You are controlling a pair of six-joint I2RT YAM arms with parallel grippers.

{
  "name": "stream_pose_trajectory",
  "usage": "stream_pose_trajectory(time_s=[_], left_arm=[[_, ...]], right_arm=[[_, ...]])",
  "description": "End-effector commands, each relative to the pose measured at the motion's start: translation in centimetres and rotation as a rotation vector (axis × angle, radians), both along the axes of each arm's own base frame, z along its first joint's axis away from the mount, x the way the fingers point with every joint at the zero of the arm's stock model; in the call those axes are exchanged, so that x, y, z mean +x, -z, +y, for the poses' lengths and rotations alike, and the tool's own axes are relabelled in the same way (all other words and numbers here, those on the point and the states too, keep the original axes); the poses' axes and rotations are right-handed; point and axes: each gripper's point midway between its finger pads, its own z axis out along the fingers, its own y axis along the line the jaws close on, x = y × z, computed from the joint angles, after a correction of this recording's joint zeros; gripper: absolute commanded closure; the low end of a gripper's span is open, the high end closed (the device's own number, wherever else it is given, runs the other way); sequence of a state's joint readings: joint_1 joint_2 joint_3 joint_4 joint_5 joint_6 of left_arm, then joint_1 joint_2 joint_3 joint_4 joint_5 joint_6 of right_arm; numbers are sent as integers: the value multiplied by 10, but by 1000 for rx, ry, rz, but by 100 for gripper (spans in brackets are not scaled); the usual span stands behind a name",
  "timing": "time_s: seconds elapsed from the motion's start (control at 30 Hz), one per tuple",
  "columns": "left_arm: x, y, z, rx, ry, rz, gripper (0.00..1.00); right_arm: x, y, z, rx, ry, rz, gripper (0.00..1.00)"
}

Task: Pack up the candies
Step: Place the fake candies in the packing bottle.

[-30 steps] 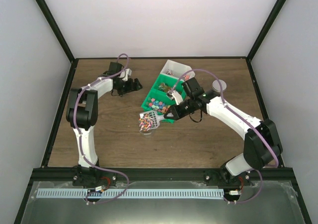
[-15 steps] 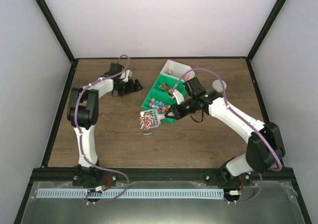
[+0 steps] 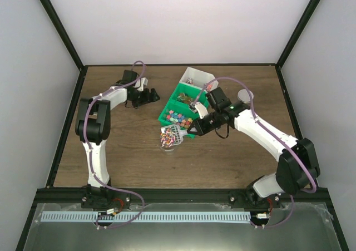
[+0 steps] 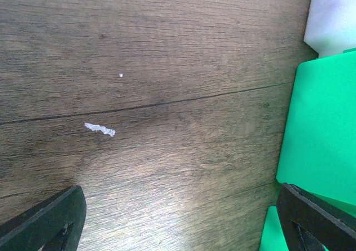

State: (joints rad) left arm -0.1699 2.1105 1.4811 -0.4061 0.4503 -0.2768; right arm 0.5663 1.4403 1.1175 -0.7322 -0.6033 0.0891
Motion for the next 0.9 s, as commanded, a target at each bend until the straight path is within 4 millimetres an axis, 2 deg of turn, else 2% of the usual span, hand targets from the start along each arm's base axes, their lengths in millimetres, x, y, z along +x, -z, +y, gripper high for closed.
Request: stream_pose_trajectory(time_s=[0.0,0.2,0.67,0.87], left_arm=[[6,2,-1,-14,5,-1,4],[6,4,-1,-17,5,5,4],[6,7,-2,-23,8,8,4],[7,6,-4,-32,8,11,4]], right_arm=[[5,-34,2,26,-8,-89,99],[5,-42,3,35,-12,-98,99],[1,-42,-11,-24,15,-120,99],[1,-36,-18,-65,36,-114,99]])
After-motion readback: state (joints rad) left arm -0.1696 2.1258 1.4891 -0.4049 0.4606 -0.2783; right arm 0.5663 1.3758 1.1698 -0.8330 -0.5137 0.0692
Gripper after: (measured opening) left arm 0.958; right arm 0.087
